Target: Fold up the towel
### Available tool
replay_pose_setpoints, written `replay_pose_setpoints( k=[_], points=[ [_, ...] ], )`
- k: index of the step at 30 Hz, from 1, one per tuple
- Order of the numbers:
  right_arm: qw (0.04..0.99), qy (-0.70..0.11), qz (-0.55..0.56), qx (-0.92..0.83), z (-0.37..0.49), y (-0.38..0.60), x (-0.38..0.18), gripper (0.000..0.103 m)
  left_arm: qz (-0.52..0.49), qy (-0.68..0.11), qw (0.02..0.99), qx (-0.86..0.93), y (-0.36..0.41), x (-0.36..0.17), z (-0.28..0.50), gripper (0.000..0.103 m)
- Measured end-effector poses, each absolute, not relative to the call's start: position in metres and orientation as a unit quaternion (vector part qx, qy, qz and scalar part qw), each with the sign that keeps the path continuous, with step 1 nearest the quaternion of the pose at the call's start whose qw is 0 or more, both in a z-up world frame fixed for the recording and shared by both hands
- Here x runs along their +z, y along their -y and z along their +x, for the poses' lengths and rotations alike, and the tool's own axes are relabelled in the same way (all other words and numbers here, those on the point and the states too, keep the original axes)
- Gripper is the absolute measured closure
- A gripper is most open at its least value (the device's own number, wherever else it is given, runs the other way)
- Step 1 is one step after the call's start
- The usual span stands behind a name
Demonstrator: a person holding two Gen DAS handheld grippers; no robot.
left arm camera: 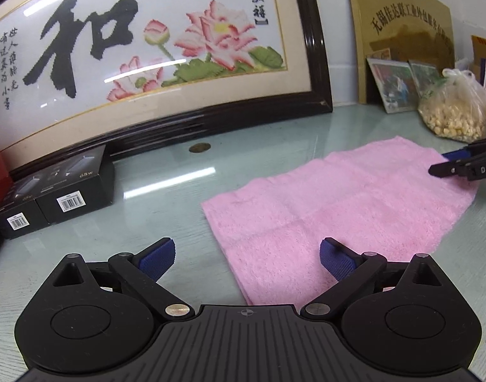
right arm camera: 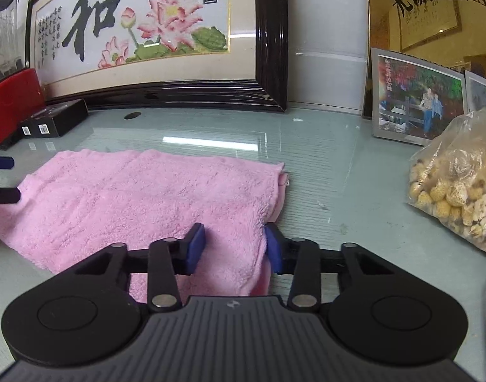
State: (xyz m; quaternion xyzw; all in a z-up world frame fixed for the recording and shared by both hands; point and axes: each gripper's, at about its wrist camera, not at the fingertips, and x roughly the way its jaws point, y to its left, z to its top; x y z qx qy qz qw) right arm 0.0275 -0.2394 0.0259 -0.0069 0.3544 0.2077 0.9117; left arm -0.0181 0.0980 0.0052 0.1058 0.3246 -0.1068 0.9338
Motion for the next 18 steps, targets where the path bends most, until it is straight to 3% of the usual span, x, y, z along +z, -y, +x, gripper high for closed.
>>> replay_pose_setpoints(
  k=[1, 4, 10, 18],
  points=[
    [0.912, -0.355, -0.002, 0.207, 0.028, 0.24, 0.026, 0.085, 0.113, -0.332, 0.931, -0.103, -0.096, 0.002, -0.016, 0.001],
    [0.914, -0.352, 0.016, 0.199, 0.029, 0.24, 0.027, 0.09, 0.119, -0.328, 0.933, -0.094, -0.094, 0.0, -0.017, 0.0],
    [0.925, -0.329, 0.052, 0.181, 0.029, 0.245, 0.034, 0.091, 0.088, -0.331, 0.934, -0.105, -0.096, -0.004, -0.011, 0.0],
    [0.922, -0.319, 0.048, 0.214, 0.023, 0.216, 0.07, 0.092, 0.134, -0.299, 0.94, -0.094, -0.086, 0.001, -0.018, 0.0]
  ],
)
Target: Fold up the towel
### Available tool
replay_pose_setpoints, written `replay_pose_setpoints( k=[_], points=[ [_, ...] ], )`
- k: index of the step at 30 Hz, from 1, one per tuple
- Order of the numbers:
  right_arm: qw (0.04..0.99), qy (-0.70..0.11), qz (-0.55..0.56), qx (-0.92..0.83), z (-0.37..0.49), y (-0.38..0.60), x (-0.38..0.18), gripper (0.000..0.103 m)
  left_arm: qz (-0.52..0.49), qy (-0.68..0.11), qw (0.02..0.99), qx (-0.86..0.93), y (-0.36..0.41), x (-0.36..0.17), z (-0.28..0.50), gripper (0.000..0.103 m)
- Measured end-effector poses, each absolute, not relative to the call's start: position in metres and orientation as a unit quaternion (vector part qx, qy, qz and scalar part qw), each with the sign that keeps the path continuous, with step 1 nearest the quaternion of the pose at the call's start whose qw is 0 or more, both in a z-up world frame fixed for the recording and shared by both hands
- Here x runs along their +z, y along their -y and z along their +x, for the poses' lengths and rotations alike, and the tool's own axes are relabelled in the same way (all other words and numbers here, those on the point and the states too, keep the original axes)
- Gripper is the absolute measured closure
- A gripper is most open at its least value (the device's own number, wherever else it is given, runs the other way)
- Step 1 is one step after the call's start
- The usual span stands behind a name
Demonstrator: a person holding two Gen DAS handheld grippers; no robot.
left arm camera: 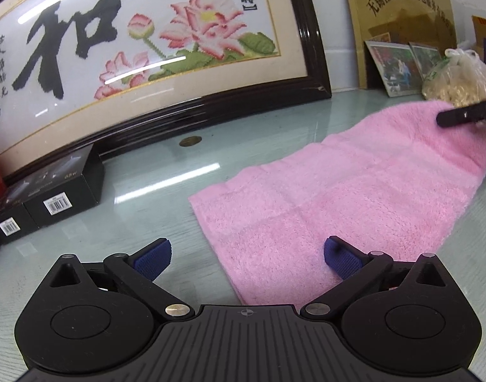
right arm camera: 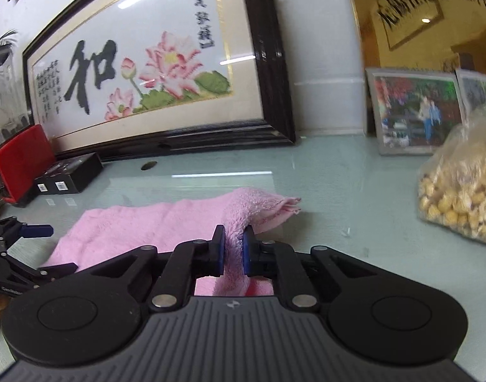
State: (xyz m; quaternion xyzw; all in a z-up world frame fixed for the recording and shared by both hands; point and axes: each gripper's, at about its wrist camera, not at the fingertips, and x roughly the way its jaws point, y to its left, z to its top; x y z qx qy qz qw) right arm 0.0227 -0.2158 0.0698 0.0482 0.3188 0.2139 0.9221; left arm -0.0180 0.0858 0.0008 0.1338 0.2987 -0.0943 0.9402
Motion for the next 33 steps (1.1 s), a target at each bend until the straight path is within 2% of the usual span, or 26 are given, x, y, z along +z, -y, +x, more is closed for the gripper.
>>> replay_pose_setpoints(
  k=[5, 10, 20, 23, 24, 26, 28, 33],
  points=[
    [0.911, -0.316, 0.063, 0.257, 0.022, 0.188, 0.091, 0.092, 0.138, -0.273, 0.952, -0.016, -0.103, 0.013, -0.022, 0.0],
    [0.884, -0.328, 0.098, 0.319, 0.028, 0.148, 0.098, 0.092, 0.077, -0.327, 0.941, 0.035, -0.133, 0.015, -0.005, 0.0],
    [0.845, -0.382, 0.064, 0.369, 0.036, 0.047, 0.056, 0.091, 0.023, -0.315, 0.942, 0.116, -0.168, 0.024, -0.008, 0.0],
    [0.842, -0.376, 0.017, 0.386, 0.028, 0.029, 0.052, 0.077, 0.012, -0.324, 0.938, 0.125, -0.175, 0.023, -0.005, 0.0],
    [0.841, -0.367, 0.019, 0.397, 0.021, 0.031, 0.055, 0.069, 0.008, -0.327, 0.936, 0.126, -0.177, 0.022, -0.004, 0.0],
    [0.845, -0.34, 0.036, 0.412, 0.015, 0.042, 0.065, 0.063, 0.004, -0.329, 0.936, 0.126, -0.178, 0.021, -0.003, 0.0],
    [0.848, -0.315, 0.059, 0.422, 0.012, 0.057, 0.075, 0.051, -0.002, -0.331, 0.935, 0.126, -0.18, 0.021, -0.004, 0.0],
    [0.847, -0.285, 0.096, 0.439, 0.008, 0.093, 0.086, 0.041, -0.026, -0.334, 0.933, 0.132, -0.189, 0.021, -0.003, 0.0]
  ],
)
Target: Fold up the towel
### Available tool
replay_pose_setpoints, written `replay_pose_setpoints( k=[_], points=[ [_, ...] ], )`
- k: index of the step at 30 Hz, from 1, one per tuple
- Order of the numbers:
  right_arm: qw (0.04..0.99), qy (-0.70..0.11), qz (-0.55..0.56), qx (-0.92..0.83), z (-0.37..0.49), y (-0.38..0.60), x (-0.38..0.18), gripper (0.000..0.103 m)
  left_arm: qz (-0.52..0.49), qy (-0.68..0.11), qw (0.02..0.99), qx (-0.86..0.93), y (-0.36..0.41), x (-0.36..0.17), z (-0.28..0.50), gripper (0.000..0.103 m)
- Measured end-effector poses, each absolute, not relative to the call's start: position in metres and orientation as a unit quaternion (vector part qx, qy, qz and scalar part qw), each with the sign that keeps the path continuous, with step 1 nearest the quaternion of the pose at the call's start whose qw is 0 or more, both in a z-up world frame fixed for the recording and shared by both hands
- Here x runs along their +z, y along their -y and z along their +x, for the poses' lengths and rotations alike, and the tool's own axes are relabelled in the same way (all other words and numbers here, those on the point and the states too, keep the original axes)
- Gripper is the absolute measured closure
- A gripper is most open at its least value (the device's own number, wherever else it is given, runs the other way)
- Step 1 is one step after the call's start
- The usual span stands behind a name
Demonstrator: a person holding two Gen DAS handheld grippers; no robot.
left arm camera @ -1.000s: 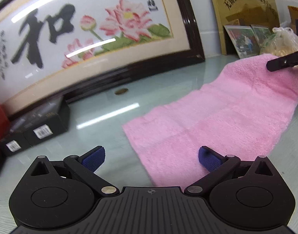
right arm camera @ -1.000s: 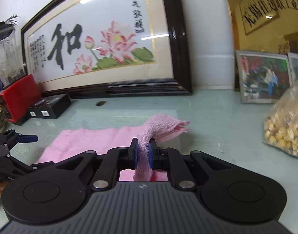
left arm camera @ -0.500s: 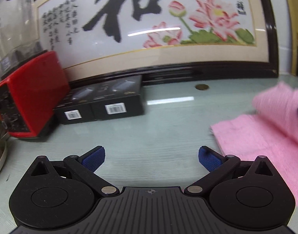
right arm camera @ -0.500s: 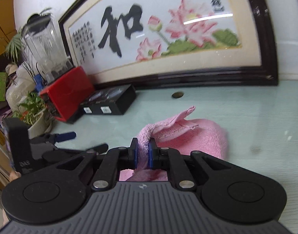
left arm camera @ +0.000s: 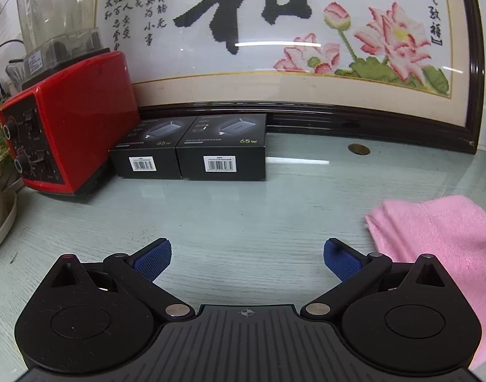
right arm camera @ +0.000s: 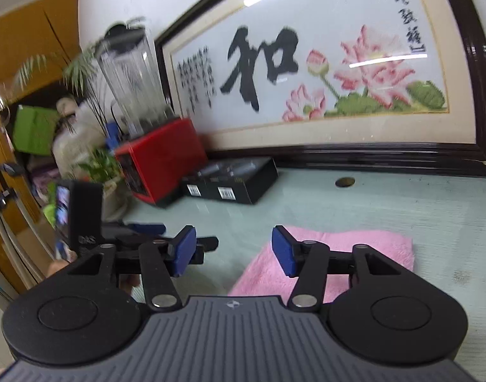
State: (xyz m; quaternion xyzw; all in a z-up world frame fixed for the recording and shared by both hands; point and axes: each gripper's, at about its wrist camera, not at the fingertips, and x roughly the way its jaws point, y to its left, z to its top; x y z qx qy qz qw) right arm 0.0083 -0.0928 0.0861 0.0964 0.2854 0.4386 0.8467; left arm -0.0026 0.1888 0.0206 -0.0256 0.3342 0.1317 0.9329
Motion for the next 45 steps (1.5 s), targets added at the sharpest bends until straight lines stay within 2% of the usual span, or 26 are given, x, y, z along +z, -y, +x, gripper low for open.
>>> replay_pose_setpoints(
  k=[5, 11, 15, 18, 23, 26, 28, 33, 37, 43, 45],
  points=[
    [0.856, -0.299, 0.036, 0.419, 0.003, 0.098, 0.075, 0.041, -0.057, -0.34, 0.93, 0.126, -0.197, 0.021, -0.003, 0.0],
    [0.832, -0.318, -0.099, 0.444, -0.019, 0.061, 0.05, 0.033, -0.056, -0.331, 0.939, 0.078, -0.188, 0.022, -0.008, 0.0],
    [0.807, -0.316, -0.112, 0.485, -0.032, 0.054, 0.043, 0.031, -0.036, -0.317, 0.946, 0.049, -0.176, 0.024, -0.011, 0.0],
    [0.813, -0.28, -0.09, 0.502, -0.037, 0.07, 0.056, 0.029, -0.029, -0.31, 0.949, 0.056, -0.173, 0.025, -0.012, 0.0],
    [0.84, -0.21, -0.226, 0.446, -0.067, 0.062, 0.048, 0.027, -0.06, -0.305, 0.948, 0.067, -0.183, 0.028, -0.012, 0.0],
    [0.834, -0.203, -0.281, 0.43, -0.078, 0.048, 0.036, 0.039, -0.066, -0.305, 0.948, 0.066, -0.186, 0.029, -0.012, 0.0],
    [0.835, -0.198, -0.3, 0.417, -0.081, 0.04, 0.032, 0.059, -0.065, -0.305, 0.948, 0.066, -0.186, 0.029, -0.012, 0.0],
    [0.84, -0.197, -0.302, 0.407, -0.079, 0.027, 0.028, 0.067, -0.061, -0.305, 0.948, 0.063, -0.184, 0.03, -0.013, 0.0],
    [0.851, -0.193, -0.275, 0.403, -0.076, 0.028, 0.029, 0.088, -0.069, -0.299, 0.949, 0.066, -0.188, 0.031, -0.014, 0.0],
    [0.88, -0.162, -0.197, 0.402, -0.076, 0.039, 0.041, 0.09, -0.096, -0.297, 0.947, 0.076, -0.196, 0.032, -0.014, 0.0],
    [0.861, -0.193, -0.2, 0.427, -0.074, 0.032, 0.031, 0.09, -0.095, -0.298, 0.947, 0.073, -0.196, 0.031, -0.014, 0.0]
  ],
)
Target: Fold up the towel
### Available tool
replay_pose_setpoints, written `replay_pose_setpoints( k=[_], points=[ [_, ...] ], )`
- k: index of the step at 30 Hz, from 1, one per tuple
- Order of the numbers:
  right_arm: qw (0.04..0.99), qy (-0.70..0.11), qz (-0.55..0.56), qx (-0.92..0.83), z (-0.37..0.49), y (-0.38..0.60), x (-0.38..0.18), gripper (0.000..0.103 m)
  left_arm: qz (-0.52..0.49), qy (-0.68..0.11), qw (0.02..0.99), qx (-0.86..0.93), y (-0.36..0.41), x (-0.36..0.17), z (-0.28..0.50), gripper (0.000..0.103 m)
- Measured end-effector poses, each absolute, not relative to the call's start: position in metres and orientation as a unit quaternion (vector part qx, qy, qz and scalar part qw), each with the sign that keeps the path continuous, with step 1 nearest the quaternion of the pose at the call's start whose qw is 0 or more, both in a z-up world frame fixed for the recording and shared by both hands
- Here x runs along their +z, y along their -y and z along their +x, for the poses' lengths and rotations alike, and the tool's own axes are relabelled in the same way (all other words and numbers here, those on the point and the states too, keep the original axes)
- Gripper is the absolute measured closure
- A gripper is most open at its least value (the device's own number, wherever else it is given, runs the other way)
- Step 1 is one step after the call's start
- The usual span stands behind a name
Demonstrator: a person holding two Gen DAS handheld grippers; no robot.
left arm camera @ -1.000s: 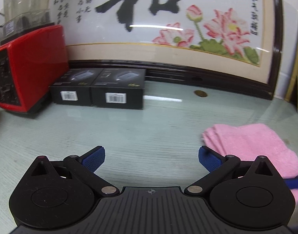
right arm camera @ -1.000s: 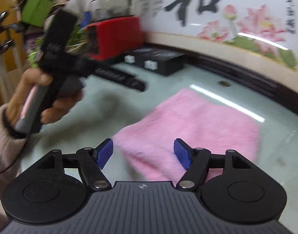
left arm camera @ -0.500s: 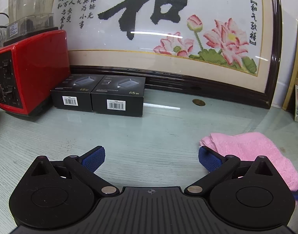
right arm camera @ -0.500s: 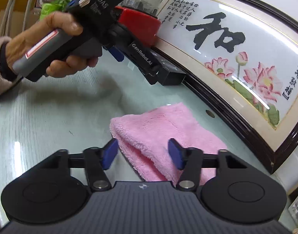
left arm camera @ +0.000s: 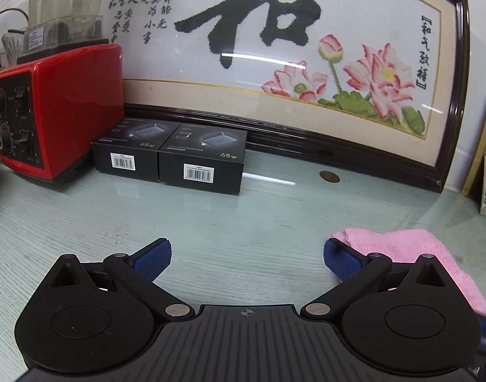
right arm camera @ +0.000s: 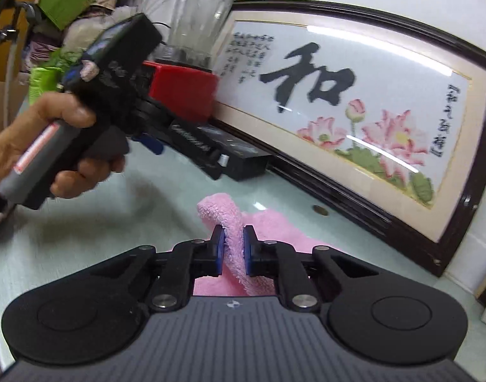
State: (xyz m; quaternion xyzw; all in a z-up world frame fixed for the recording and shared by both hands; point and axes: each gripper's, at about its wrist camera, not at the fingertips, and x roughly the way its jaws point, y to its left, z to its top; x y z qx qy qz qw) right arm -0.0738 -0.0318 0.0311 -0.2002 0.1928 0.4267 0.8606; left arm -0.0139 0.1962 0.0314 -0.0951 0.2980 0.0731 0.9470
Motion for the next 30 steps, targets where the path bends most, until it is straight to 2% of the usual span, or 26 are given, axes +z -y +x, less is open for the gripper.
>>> replay_pose_setpoints(
  k=[4, 6, 9, 12, 16, 19, 21, 23, 25, 28, 30],
  points=[
    [0.842, -0.22, -0.22, 0.44, -0.077, 0.025, 0.023, 0.081, -0.076, -0.3, 0.948, 0.068, -0.189, 0.03, -0.013, 0.0],
    [0.838, -0.23, -0.184, 0.459, -0.073, 0.033, 0.029, 0.069, -0.067, -0.302, 0.949, 0.059, -0.185, 0.028, -0.012, 0.0],
    [0.827, -0.243, -0.07, 0.501, -0.059, 0.068, 0.051, 0.051, -0.061, -0.3, 0.952, 0.029, -0.177, 0.027, -0.014, 0.0],
    [0.835, -0.234, 0.004, 0.498, -0.051, 0.101, 0.067, 0.044, -0.048, -0.291, 0.955, -0.018, -0.166, 0.028, -0.017, 0.0],
    [0.827, -0.273, 0.149, 0.469, -0.011, 0.15, 0.07, 0.039, 0.002, -0.27, 0.959, -0.084, -0.144, 0.029, -0.028, 0.0],
    [0.761, -0.37, 0.227, 0.482, 0.028, 0.155, 0.042, 0.038, 0.052, -0.269, 0.957, -0.098, -0.127, 0.024, -0.032, 0.0],
    [0.734, -0.47, 0.217, 0.439, 0.045, 0.144, 0.014, 0.042, 0.081, -0.283, 0.951, -0.09, -0.118, 0.018, -0.029, 0.0],
    [0.733, -0.474, 0.221, 0.435, 0.044, 0.144, 0.012, 0.041, 0.101, -0.307, 0.943, -0.084, -0.112, 0.011, -0.024, 0.0],
    [0.741, -0.463, 0.22, 0.434, 0.041, 0.147, 0.019, 0.03, 0.114, -0.318, 0.938, -0.079, -0.109, 0.007, -0.022, 0.0],
    [0.782, -0.417, 0.192, 0.421, 0.037, 0.147, 0.041, 0.021, 0.124, -0.314, 0.938, -0.077, -0.107, 0.006, -0.024, 0.0],
    [0.79, -0.417, 0.175, 0.413, 0.049, 0.136, 0.045, 0.02, 0.124, -0.314, 0.938, -0.078, -0.107, 0.006, -0.025, 0.0]
  ],
)
